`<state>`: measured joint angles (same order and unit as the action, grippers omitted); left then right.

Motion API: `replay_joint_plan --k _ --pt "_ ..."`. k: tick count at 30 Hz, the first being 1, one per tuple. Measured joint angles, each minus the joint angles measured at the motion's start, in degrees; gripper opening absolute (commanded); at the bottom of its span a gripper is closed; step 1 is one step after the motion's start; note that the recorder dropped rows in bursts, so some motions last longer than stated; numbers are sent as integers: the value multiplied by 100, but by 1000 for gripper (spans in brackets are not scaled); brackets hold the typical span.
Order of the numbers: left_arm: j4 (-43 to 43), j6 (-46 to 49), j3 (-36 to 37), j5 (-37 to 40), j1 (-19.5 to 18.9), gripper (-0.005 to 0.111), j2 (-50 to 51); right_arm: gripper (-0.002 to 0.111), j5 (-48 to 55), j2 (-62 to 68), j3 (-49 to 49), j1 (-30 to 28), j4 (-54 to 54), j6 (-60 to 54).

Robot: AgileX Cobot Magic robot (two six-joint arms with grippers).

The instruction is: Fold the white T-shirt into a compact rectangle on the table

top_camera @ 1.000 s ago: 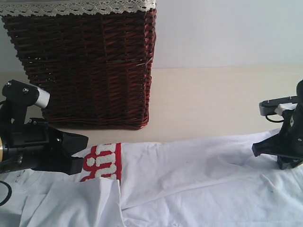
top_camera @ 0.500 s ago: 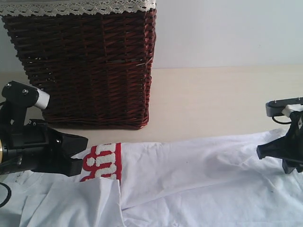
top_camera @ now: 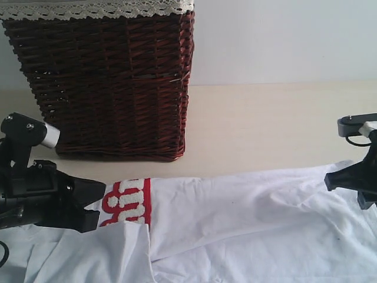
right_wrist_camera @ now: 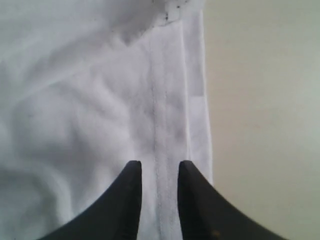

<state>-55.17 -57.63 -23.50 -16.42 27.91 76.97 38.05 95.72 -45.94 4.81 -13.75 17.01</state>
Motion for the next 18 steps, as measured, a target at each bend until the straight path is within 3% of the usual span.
replay_joint_plan --k 4,6,9,12,18 --pt "293 190 38 340 -274 0 -335 27 700 -545 -340 0 32 -350" --pt "453 226 195 353 -596 0 -566 20 765 -1004 -392 0 385 -719" --pt "563 248 336 214 -778 0 -662 0 706 -1357 -404 0 1079 -1377" --pt "689 259 480 71 -918 0 -699 0 685 -1730 -404 0 2192 -2391" --pt "929 271 619 128 -968 0 -837 0 708 -2227 -404 0 3383 -3371"
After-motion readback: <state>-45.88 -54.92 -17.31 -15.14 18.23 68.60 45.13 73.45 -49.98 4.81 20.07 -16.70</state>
